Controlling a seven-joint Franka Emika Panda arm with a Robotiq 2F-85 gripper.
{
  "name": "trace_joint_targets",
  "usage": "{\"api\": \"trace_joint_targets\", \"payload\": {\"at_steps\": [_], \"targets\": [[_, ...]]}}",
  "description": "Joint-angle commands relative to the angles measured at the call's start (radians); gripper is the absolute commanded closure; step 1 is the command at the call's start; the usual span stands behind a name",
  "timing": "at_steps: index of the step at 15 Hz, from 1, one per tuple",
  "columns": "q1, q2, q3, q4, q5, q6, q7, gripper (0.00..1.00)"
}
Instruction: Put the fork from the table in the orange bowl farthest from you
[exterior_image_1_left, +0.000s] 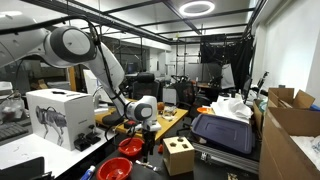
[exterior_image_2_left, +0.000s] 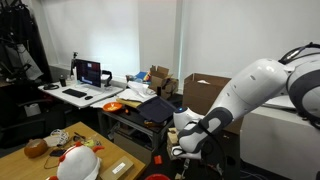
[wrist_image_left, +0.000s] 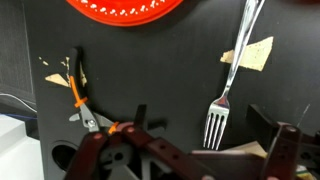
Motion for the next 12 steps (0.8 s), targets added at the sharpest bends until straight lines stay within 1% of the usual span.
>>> {"api": "trace_joint_targets", "payload": {"at_steps": [1,4,5,8,12], "targets": [[-0.014,-0.001,0.043,0.015,0.017,-0.054,0.033,0.00],[-0.031,0.014,0.069,0.020,0.027,-0.055,0.036,0.00],[-0.053,0.016,0.088,0.016,0.038,-0.043,0.007,0.00],[-0.090,0.030,0.104,0.008,0.047,-0.013,-0.030,0.00],[-0.169,0.045,0.152,0.010,0.075,0.041,-0.163,0.00]]}}
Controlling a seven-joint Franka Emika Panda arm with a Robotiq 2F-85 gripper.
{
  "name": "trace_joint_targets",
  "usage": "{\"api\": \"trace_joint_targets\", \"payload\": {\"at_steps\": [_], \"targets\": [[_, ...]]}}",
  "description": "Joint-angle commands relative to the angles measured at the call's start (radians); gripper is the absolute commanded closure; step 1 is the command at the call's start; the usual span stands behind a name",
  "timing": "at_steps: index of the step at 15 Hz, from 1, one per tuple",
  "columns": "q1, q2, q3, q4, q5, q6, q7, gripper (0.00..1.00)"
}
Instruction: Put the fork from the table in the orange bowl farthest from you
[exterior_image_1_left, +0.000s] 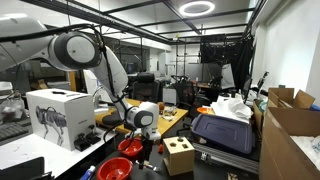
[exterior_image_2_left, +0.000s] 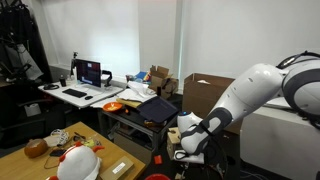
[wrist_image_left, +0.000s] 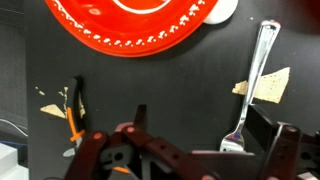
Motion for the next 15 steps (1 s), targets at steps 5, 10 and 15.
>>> {"api": "trace_joint_targets", "payload": {"at_steps": [5,10,15], "targets": [[-0.117,0.031,0.106,0.045,0.135,0.051,-0.225,0.00],[-0.101,0.068,0.100,0.084,0.173,0.049,-0.245,0.00],[-0.085,0.131,0.091,0.150,0.170,0.046,-0.230,0.00]]}}
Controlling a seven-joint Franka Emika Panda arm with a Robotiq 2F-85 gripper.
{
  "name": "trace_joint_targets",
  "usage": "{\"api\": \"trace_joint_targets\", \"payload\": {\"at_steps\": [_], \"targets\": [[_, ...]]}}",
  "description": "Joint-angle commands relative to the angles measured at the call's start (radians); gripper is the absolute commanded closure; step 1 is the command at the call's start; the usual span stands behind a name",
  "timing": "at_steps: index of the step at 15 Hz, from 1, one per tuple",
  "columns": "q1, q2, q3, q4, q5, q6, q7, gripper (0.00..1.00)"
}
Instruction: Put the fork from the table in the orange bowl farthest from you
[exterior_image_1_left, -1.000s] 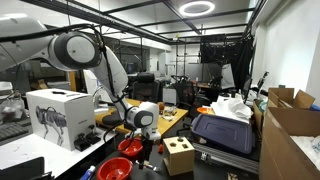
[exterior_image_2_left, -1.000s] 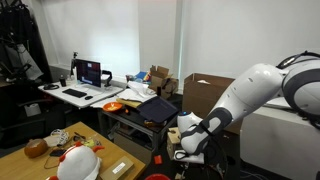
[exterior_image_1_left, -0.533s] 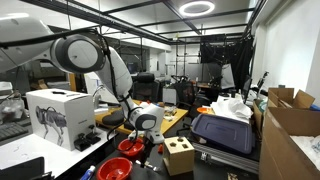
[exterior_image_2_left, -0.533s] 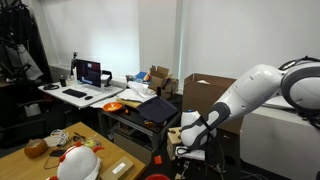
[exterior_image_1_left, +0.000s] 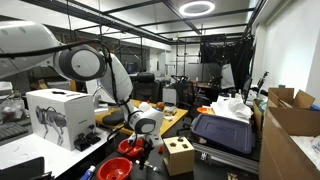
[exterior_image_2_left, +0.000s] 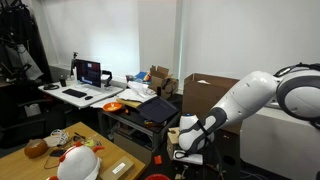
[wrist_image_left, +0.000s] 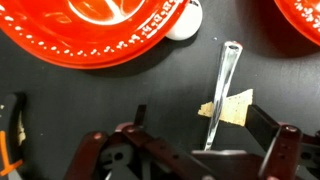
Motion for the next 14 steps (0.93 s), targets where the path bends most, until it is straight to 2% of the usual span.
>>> {"api": "trace_joint_targets", "payload": {"at_steps": [1,8,9,10,12,14], "targets": [[0.015,0.054,-0.010,0.075,0.023,-0.002,-0.008,0.00],[0.032,0.111,-0.032,0.170,0.013,-0.005,0.013,0.00],[0.033,0.117,-0.036,0.180,0.013,-0.006,0.017,0.03],[0.032,0.119,-0.037,0.185,0.014,-0.006,0.019,0.28],[0.032,0.124,-0.044,0.194,0.014,-0.008,0.025,0.29],[0.033,0.128,-0.051,0.199,0.012,-0.009,0.031,0.44]]}}
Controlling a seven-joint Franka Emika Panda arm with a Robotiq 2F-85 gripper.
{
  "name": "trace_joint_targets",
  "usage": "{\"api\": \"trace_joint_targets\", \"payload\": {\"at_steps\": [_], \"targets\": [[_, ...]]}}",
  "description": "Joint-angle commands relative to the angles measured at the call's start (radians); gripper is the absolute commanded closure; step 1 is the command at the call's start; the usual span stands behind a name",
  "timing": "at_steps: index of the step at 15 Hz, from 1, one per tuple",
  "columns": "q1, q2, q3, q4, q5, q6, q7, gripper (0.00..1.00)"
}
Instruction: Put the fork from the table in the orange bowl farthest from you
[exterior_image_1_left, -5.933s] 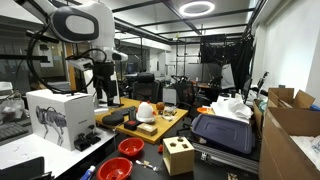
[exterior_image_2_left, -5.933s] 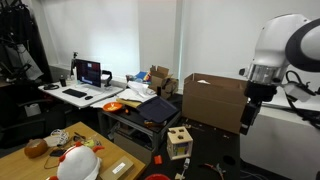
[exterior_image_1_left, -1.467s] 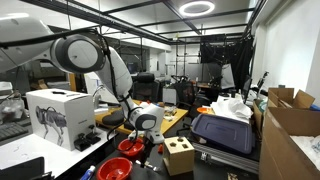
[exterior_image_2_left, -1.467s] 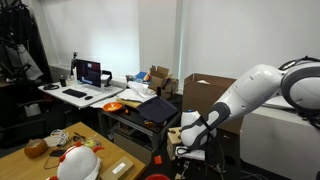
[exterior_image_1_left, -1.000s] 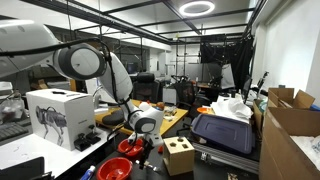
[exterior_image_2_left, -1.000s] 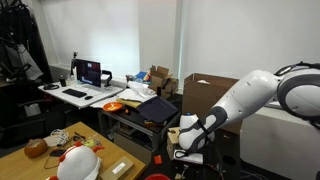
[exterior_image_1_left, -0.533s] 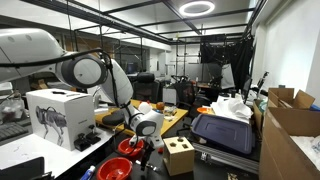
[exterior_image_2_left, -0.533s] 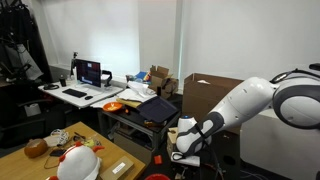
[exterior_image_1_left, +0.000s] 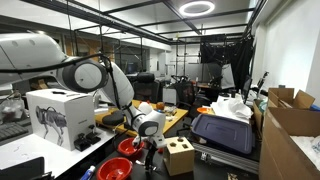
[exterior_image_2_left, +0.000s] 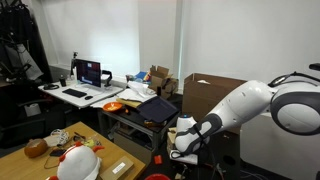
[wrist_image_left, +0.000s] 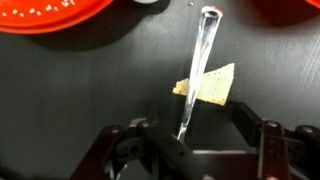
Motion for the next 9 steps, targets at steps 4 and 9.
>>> {"api": "trace_joint_targets", "payload": {"at_steps": [4,9], "targets": [[0.020,0.012,-0.032,0.032,0.008,-0.008,0.033,0.75],[0.026,0.003,-0.043,0.024,0.004,-0.007,0.038,1.00]]}}
